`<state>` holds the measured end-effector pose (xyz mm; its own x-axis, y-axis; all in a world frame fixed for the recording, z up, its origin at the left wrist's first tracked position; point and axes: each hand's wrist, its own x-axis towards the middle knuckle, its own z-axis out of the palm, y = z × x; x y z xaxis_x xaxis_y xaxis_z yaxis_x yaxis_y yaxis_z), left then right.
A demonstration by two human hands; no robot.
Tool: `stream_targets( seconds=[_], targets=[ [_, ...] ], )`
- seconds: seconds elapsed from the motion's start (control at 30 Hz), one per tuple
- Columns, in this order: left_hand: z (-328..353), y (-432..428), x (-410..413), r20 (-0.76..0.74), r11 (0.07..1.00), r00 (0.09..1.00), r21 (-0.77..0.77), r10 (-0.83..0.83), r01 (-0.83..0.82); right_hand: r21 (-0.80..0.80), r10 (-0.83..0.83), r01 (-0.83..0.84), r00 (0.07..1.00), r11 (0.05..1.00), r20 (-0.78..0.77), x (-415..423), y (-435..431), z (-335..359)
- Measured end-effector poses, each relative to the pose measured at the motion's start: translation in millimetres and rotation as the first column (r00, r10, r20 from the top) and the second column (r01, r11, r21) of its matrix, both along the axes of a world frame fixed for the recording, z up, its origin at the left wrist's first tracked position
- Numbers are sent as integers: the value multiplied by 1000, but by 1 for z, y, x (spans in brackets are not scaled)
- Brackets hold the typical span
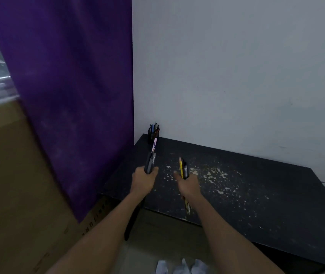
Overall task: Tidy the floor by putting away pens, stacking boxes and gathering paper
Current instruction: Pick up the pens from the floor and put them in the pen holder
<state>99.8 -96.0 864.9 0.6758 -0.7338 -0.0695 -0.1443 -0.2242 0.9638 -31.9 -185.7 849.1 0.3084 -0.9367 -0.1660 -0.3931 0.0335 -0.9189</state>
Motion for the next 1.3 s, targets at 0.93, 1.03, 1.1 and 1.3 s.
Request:
stream_targets(
  seconds=[0.93, 1.03, 1.1, 1.3],
  targets=[
    [-10, -178, 196, -52, 986, 988, -76, 146, -150, 137, -111, 74, 952, 988, 284, 192, -173, -13],
    [-9, -194, 217, -68, 985, 986, -78, 151, -156, 151, -144, 103, 946, 983, 291, 204, -187, -11],
    [-10, -205, 227, -75, 985, 987, -85, 142, -148, 161, -175, 130, 936, 978, 305, 213, -197, -12],
    [-15, -230, 246, -111, 984, 985, -107, 128, -140, 180, -232, 183, 921, 967, 314, 235, -223, -14]
  ],
)
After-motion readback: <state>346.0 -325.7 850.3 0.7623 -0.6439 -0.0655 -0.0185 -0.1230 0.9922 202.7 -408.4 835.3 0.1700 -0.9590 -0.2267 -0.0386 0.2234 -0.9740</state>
